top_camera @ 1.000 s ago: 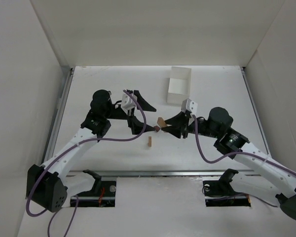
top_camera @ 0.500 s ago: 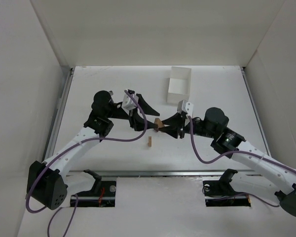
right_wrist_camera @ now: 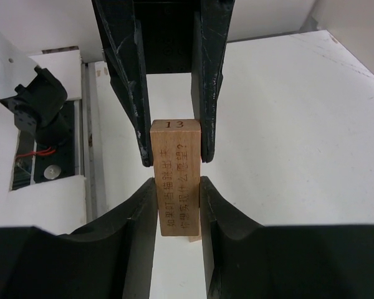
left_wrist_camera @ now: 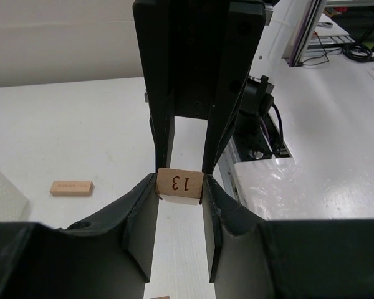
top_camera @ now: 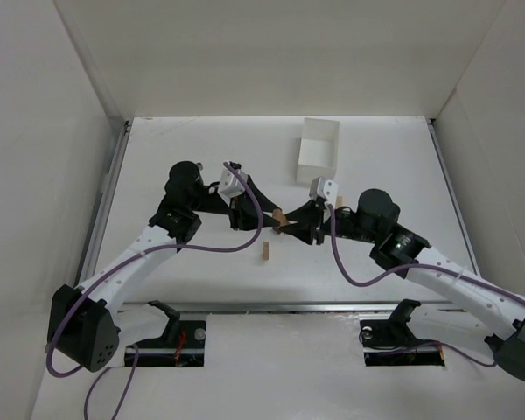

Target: Build the wood block tower

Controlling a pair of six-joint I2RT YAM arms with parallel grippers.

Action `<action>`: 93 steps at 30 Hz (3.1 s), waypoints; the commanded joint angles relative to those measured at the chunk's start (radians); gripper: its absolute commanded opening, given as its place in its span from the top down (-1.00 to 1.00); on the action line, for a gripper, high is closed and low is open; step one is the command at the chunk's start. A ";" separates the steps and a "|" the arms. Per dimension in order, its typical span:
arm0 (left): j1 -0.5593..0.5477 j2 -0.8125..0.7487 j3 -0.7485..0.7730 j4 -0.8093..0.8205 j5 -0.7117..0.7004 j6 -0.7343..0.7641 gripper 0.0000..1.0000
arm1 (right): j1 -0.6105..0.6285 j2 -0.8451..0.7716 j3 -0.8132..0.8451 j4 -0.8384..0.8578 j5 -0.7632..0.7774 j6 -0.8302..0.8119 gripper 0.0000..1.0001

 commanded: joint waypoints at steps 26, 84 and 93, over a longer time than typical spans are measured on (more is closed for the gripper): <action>-0.016 -0.011 0.040 -0.429 -0.452 0.601 1.00 | 0.081 -0.045 0.236 -0.427 0.691 0.740 -0.46; -0.016 -0.046 0.065 0.151 0.072 -0.284 0.12 | 0.081 0.017 0.184 -0.093 0.121 0.215 1.00; -0.016 -0.064 0.034 0.213 0.059 -0.373 -0.06 | 0.081 0.007 0.173 -0.026 0.110 0.215 1.00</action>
